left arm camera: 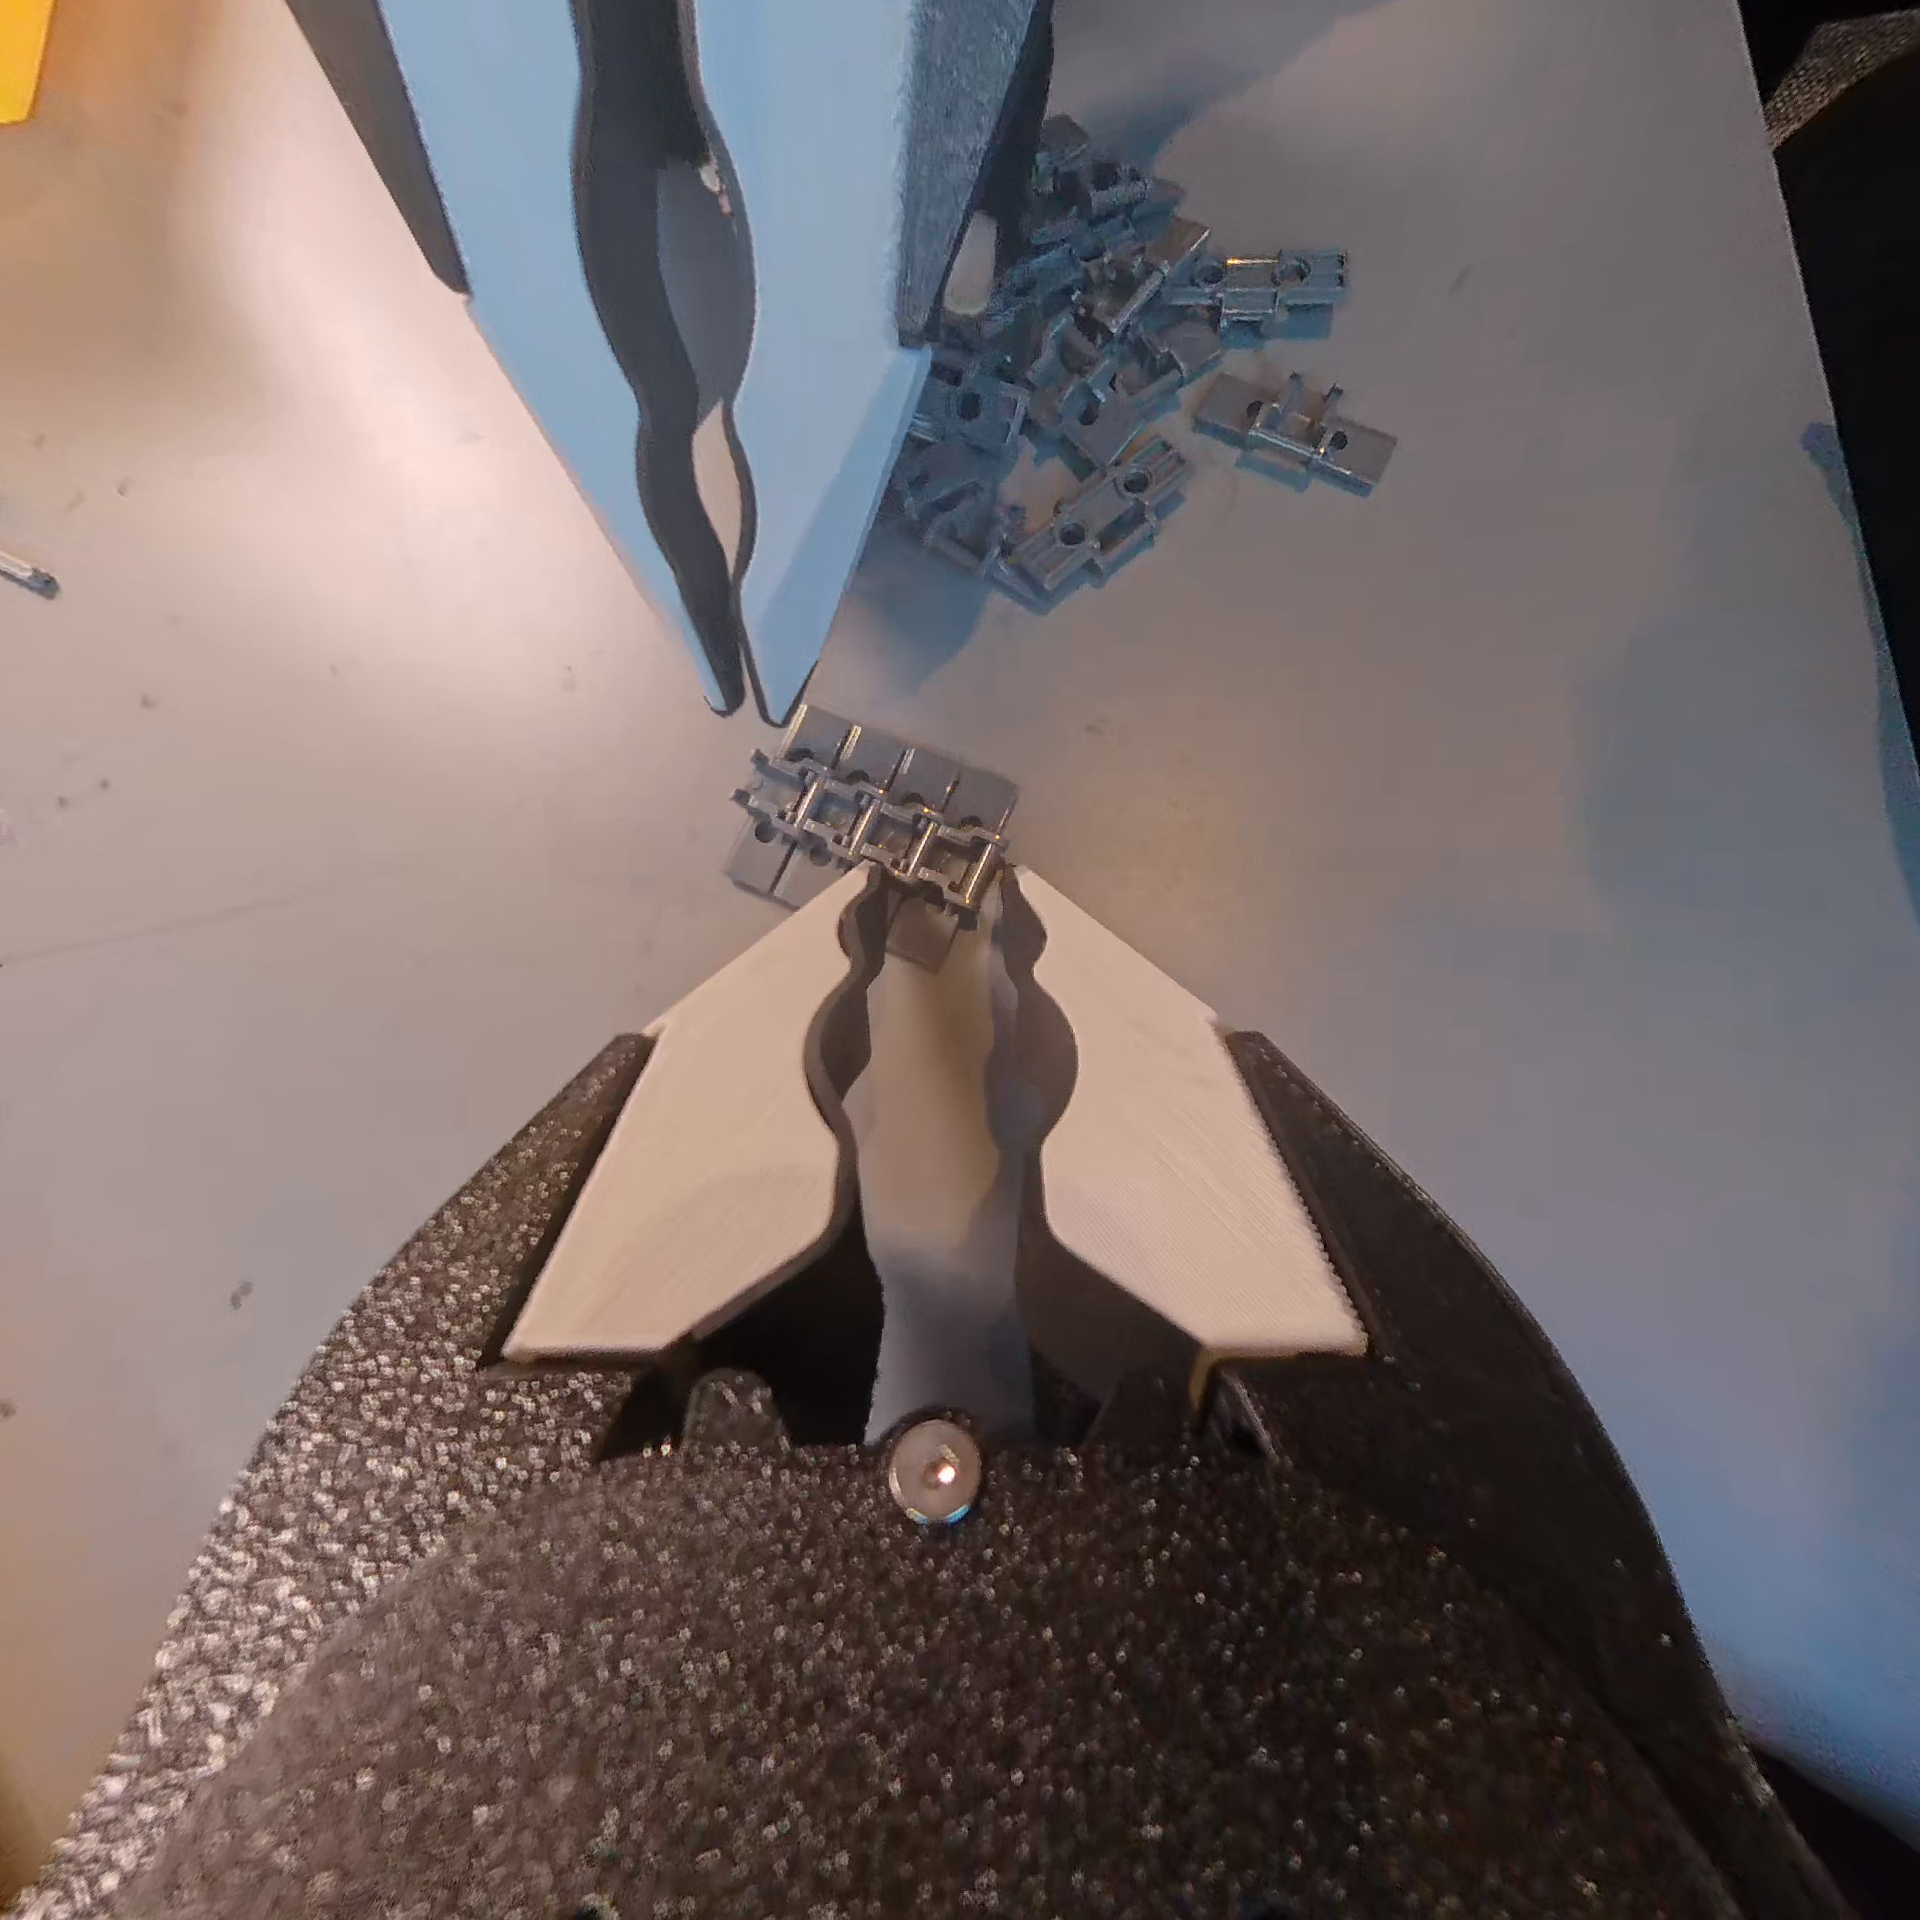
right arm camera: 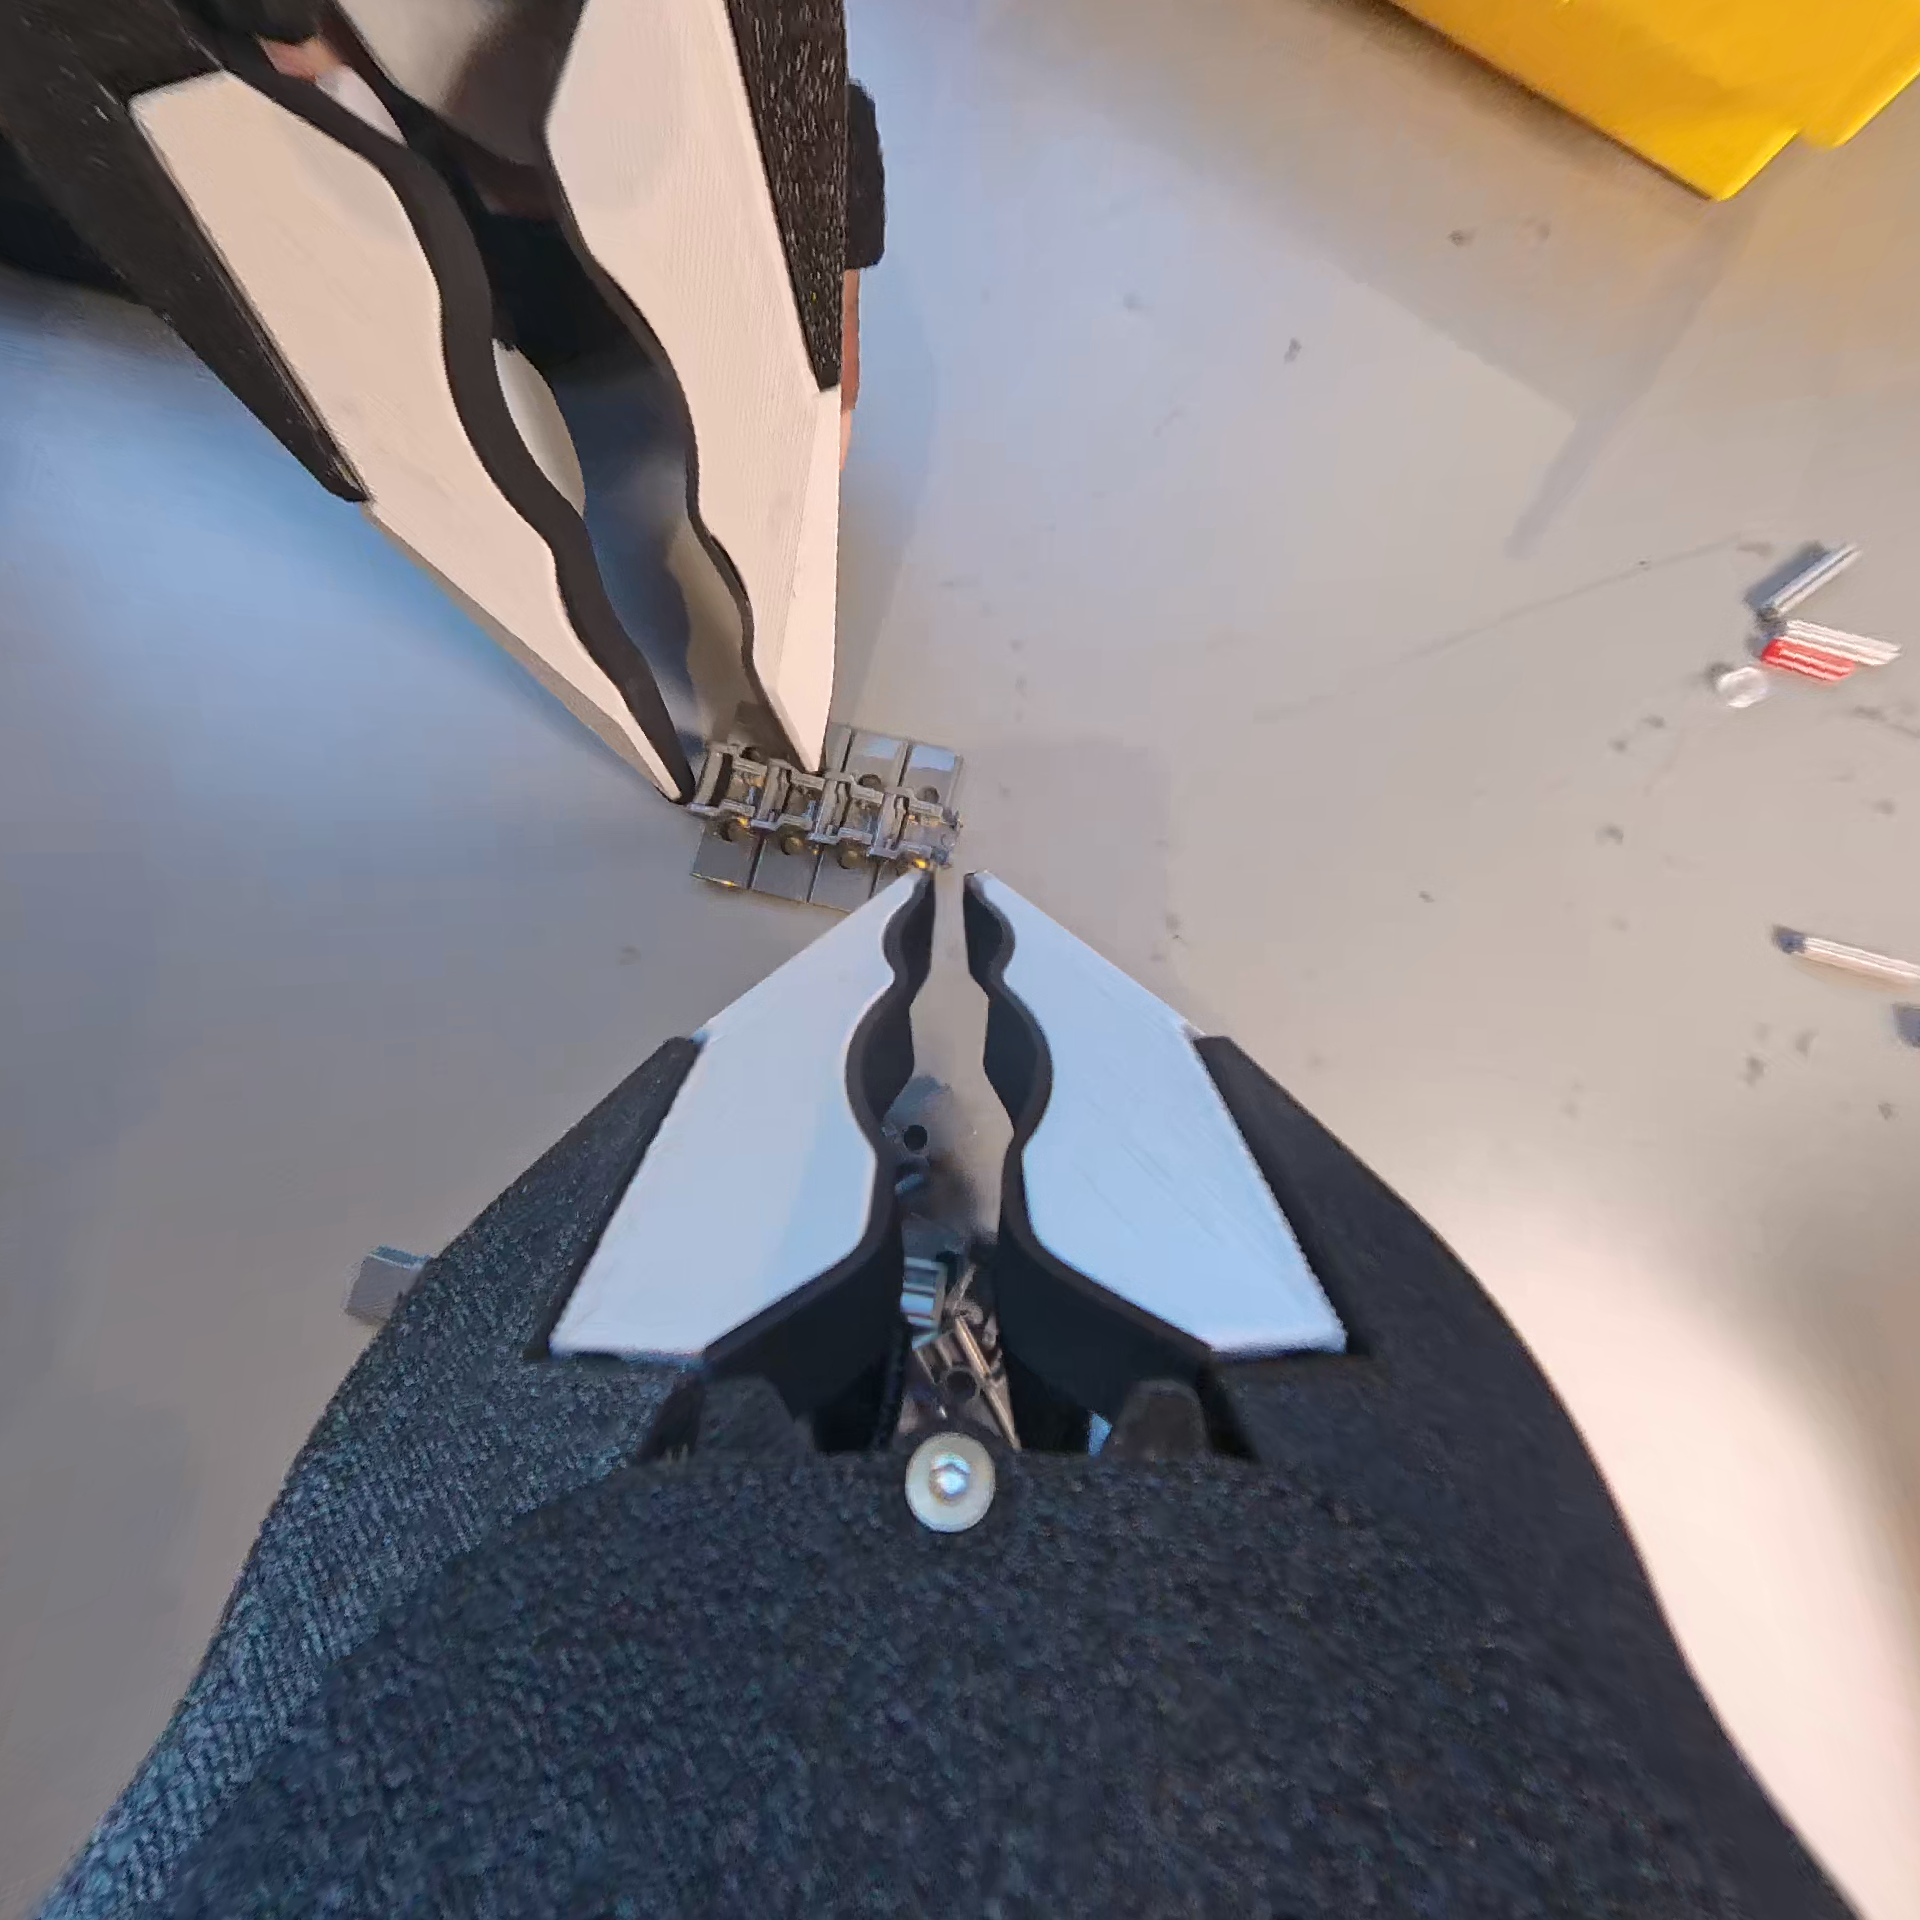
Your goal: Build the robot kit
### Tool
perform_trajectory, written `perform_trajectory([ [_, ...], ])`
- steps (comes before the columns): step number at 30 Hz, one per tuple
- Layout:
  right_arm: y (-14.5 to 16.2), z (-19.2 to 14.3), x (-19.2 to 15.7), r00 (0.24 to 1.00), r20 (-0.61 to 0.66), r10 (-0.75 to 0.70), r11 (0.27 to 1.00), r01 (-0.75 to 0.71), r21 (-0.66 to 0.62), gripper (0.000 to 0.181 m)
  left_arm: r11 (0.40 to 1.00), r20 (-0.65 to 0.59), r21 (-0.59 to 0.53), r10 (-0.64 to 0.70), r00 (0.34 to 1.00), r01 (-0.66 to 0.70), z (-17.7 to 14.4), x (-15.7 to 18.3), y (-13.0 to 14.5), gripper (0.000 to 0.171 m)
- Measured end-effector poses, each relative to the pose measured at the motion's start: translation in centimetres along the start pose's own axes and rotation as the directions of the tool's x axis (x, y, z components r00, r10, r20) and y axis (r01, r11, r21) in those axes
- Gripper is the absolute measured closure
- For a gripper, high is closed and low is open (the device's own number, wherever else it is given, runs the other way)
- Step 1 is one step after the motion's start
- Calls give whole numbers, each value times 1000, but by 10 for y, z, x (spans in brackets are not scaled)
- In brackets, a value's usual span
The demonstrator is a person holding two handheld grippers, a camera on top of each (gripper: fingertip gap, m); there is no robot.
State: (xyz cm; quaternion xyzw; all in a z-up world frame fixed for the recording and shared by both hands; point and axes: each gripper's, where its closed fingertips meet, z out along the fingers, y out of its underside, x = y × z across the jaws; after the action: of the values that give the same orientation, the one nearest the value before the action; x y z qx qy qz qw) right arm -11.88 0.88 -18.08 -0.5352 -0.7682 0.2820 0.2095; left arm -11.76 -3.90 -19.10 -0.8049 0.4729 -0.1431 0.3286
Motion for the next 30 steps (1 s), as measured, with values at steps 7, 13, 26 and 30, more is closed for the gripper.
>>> perform_trajectory([
  [7,8,-20,15,998,-59,-13,1000,14,27,166,999,-30,36,-25,999,26,-10,1,0,140],
  [13,25,-39,15,1000,-20,24,999,-23,28,164,993,-10,62,-99,995,100,-14,-7,-4,136],
  [26,45,-30,-14,990,139,-14,994,30,-109,161,1000,-97,-14,-12,995,11,-7,-6,4,140],
  [30,45,-35,-10,991,121,-53,992,66,-108,166,993,-78,92,-67,995,74,-18,-12,-9,137],
])
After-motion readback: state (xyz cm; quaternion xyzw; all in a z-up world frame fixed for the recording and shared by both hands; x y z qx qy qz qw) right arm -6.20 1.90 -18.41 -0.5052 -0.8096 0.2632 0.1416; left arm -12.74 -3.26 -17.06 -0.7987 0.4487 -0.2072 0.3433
